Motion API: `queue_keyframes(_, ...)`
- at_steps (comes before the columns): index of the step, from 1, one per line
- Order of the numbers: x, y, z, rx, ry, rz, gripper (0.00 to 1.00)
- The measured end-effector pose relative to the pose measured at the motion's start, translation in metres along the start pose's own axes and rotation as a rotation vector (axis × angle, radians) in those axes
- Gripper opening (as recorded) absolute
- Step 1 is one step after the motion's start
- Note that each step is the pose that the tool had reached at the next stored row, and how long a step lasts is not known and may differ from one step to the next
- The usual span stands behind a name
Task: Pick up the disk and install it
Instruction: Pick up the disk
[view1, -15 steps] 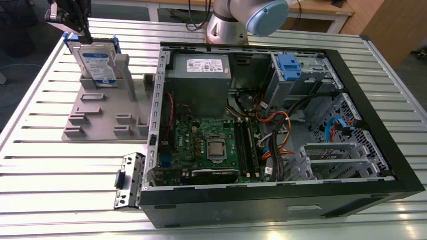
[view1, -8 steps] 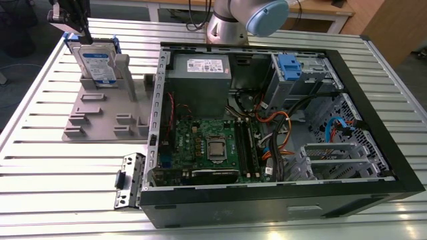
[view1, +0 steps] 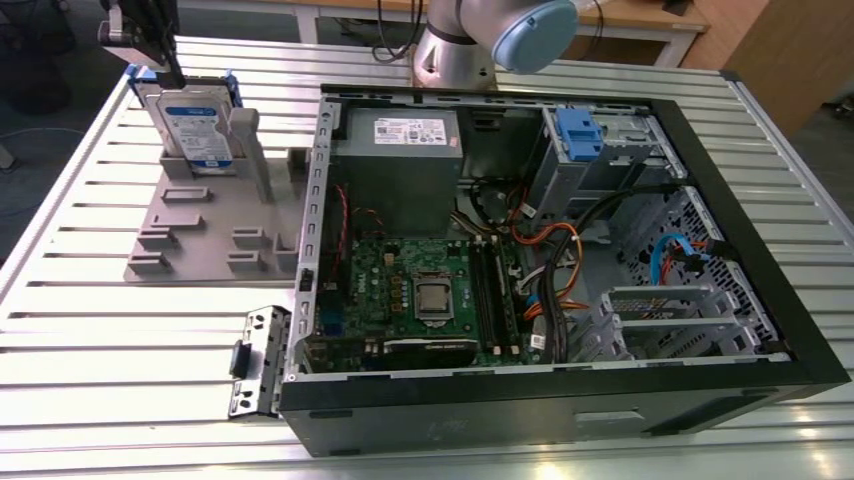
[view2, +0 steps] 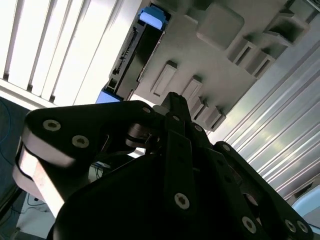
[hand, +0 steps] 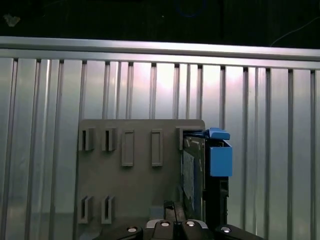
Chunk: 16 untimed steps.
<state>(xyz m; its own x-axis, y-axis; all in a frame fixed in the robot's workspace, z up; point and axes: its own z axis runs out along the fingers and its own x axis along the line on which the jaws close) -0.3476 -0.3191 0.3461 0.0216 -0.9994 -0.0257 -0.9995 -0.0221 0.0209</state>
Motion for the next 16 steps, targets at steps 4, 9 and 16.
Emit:
queue_keyframes(4,0.0,0.0,0.0,-0.0001,0.0,-0.002,0.1)
queue_keyframes(9,0.0,0.0,0.0,-0.0002,0.0001,-0.004,0.16)
queue_keyframes(16,0.0,0.0,0.0,-0.0002,0.0002,-0.007,0.41)
